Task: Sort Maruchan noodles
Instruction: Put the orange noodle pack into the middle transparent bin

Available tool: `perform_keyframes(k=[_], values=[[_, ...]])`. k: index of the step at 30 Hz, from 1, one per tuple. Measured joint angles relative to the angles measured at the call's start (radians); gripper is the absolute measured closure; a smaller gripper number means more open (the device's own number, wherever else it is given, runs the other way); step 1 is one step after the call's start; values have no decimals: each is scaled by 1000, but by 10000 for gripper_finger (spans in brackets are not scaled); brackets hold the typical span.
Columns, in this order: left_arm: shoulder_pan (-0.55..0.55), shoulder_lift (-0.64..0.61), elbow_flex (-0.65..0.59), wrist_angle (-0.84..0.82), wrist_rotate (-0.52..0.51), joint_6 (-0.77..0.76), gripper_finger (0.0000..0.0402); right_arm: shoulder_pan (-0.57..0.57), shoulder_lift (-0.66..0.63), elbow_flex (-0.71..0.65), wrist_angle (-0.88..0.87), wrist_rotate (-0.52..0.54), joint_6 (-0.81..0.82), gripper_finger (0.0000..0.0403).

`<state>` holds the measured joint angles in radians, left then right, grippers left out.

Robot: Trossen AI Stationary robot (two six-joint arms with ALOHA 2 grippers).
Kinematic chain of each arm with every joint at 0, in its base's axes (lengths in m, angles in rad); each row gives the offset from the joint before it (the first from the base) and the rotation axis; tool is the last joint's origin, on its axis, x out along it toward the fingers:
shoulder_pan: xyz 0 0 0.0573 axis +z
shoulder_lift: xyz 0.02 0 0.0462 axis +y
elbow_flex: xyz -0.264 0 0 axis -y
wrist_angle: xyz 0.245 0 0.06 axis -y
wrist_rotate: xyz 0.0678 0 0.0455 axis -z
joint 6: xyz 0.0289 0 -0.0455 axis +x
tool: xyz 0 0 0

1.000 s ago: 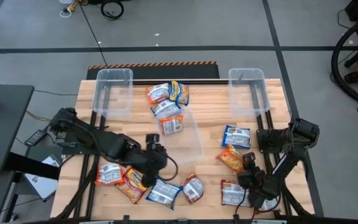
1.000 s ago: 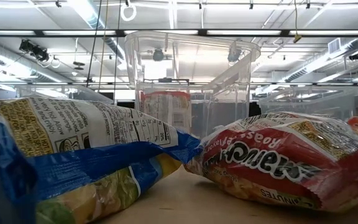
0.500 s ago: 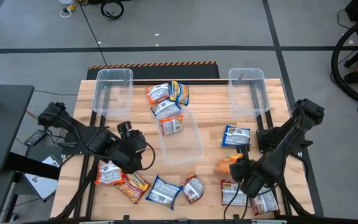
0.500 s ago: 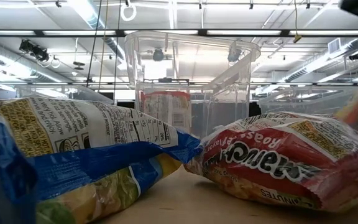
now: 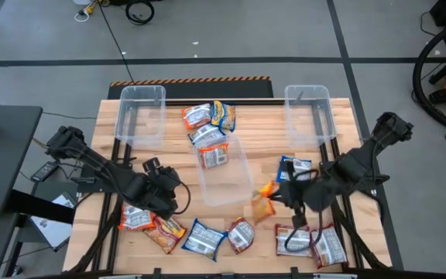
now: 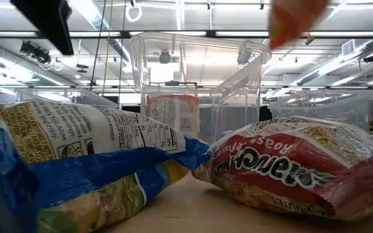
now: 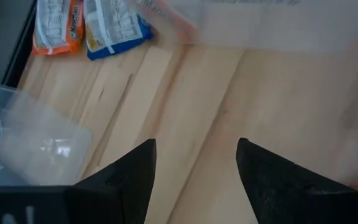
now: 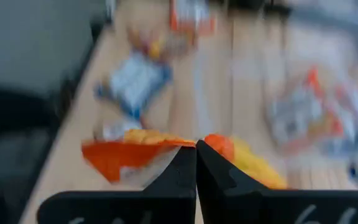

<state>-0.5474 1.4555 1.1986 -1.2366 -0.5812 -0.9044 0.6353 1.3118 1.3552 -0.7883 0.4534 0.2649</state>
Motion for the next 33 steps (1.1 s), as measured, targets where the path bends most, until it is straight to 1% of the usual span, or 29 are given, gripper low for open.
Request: perform_keyframes(k=[3,6,9,12,17,23,25,27,30,33], values=[[12,0,-57,52,-28,22,176,-74,4,0,137,0,-55,400],[40,0,-115,166,-29,67,176,-166,34,1,203,0,-32,400],[74,0,-164,284,-43,140,176,-255,86,0,202,-14,46,400],[110,1,-192,383,-47,222,176,-317,139,0,211,-72,63,400],[170,1,-200,485,-45,350,176,-397,225,0,237,-137,133,400],[241,1,-200,603,-39,497,176,-493,317,0,259,-170,177,400],[259,1,-195,595,-15,522,176,-523,343,0,264,-171,177,400],[270,1,-173,543,9,524,176,-553,372,0,270,-171,173,400],[267,1,-118,427,46,519,176,-594,413,0,290,-194,159,400],[246,1,-44,285,88,468,176,-629,450,0,330,-239,138,400]])
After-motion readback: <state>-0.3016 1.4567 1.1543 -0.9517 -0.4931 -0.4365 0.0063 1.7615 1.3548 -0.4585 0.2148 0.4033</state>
